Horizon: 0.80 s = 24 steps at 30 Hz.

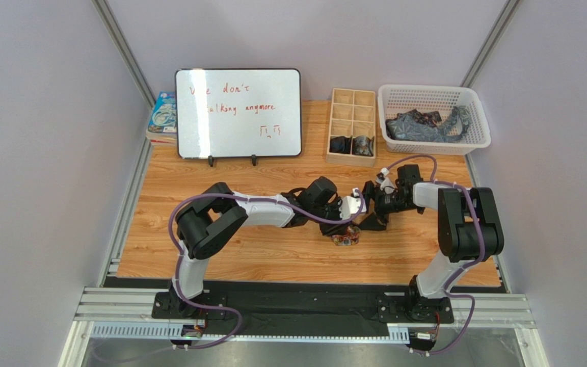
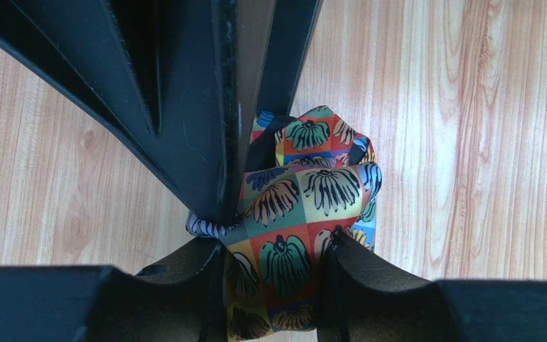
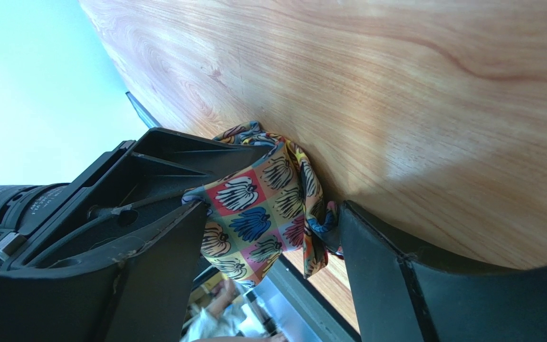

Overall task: Roll the ties
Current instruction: Roll the tie at the center of the board.

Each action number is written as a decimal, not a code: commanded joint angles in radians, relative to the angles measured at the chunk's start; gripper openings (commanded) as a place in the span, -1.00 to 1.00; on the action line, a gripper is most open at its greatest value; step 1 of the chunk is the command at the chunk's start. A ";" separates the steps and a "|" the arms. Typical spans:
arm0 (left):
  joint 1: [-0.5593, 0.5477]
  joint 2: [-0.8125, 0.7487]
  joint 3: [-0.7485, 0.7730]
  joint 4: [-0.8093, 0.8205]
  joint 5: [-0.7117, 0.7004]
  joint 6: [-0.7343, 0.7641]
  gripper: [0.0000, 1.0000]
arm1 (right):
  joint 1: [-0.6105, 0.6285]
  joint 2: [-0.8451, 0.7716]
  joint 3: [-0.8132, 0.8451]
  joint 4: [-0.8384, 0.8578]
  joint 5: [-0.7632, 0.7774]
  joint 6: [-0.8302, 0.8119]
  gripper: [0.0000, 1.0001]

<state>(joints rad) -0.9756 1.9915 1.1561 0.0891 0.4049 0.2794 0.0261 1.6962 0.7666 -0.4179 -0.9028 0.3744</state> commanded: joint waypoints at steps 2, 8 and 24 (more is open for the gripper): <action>-0.018 0.101 -0.045 -0.232 -0.057 0.038 -0.97 | 0.031 -0.085 -0.019 0.087 -0.001 -0.022 0.50; -0.018 0.110 -0.038 -0.238 -0.049 0.027 -0.97 | 0.034 -0.193 -0.069 0.099 -0.048 -0.017 0.57; -0.018 0.109 -0.030 -0.247 -0.054 0.027 -0.97 | 0.081 -0.113 -0.049 -0.010 0.084 -0.150 0.53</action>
<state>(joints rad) -0.9756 1.9980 1.1778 0.0582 0.4084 0.2836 0.0898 1.5665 0.6895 -0.3943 -0.8478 0.2897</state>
